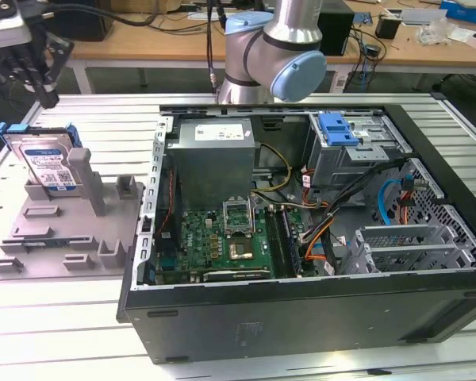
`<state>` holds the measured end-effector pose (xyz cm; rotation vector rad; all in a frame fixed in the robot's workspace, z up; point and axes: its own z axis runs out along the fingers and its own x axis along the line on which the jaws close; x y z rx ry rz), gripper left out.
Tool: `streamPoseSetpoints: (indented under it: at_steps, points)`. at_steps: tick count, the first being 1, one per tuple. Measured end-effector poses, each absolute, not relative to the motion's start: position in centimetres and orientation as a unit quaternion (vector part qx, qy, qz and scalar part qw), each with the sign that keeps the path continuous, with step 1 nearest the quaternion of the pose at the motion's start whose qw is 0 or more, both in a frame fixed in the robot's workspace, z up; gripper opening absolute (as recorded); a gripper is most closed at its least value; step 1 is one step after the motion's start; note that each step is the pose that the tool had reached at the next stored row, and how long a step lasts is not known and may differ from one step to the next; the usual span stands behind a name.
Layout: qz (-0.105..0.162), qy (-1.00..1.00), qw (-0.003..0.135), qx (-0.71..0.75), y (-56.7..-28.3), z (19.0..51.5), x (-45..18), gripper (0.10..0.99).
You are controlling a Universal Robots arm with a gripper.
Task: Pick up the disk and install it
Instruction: 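Reach for the disk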
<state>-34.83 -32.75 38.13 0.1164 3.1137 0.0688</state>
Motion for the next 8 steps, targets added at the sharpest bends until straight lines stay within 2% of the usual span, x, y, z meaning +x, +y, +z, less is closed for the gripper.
streamPoseSetpoints:
  at_steps: [8]
  points:
    - [0.022,0.999,0.012,0.037,-32.28,38.04,-36.03,0.106]
